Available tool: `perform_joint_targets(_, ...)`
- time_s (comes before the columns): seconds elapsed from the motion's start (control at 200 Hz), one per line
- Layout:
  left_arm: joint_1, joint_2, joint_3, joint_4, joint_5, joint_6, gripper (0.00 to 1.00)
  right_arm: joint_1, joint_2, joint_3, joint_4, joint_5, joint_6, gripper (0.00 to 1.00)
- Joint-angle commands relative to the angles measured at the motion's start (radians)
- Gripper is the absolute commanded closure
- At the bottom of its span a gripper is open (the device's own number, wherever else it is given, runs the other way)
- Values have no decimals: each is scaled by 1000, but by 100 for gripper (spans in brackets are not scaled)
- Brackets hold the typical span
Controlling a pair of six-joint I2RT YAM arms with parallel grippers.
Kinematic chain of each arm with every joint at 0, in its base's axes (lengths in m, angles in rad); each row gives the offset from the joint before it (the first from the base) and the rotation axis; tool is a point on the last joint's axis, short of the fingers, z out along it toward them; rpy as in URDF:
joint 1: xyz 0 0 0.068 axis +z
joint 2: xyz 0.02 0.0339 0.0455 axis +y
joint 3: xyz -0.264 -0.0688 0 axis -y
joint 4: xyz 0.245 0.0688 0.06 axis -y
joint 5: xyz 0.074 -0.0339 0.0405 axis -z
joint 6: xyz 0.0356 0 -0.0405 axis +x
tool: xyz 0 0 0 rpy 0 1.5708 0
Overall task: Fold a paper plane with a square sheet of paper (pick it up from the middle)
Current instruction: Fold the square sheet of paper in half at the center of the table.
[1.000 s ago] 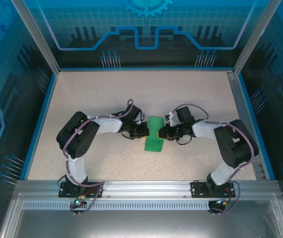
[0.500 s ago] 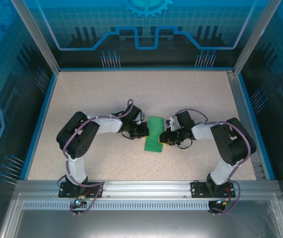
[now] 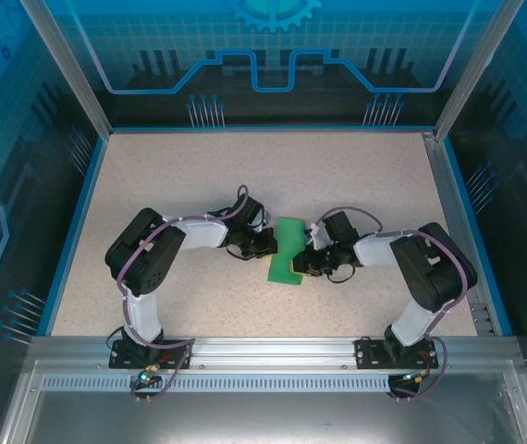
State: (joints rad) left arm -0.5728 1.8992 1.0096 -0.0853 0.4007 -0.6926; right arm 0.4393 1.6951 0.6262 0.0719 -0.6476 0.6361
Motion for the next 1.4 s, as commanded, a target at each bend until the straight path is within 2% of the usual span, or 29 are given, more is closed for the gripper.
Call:
perform_joint_targets(0.0, -9, 44, -7, -108, -42, 32, 100, 16, 61, -49, 12, 34, 11, 85)
perform_joint_targets(0.085, -10, 44, -8, -108, -43, 31, 100, 17, 59, -48, 9, 32, 12, 85)
perform_joint_targets(0.4, -10, 46, -3, -109, -42, 31, 100, 48, -107, -30, -39, 13, 27, 84)
perform_joint_targets(0.785, -9, 47, -1, -111, -40, 32, 100, 88, -5, -98, 28, 50, 51, 85)
perform_joint_targets(1.075, -10, 50, 1, -114, -41, 36, 100, 88, -136, -101, 0, 39, 56, 84)
perform_joint_targets(1.391, -10, 53, 4, -117, -40, 38, 100, 89, -70, -143, -27, 88, 27, 84)
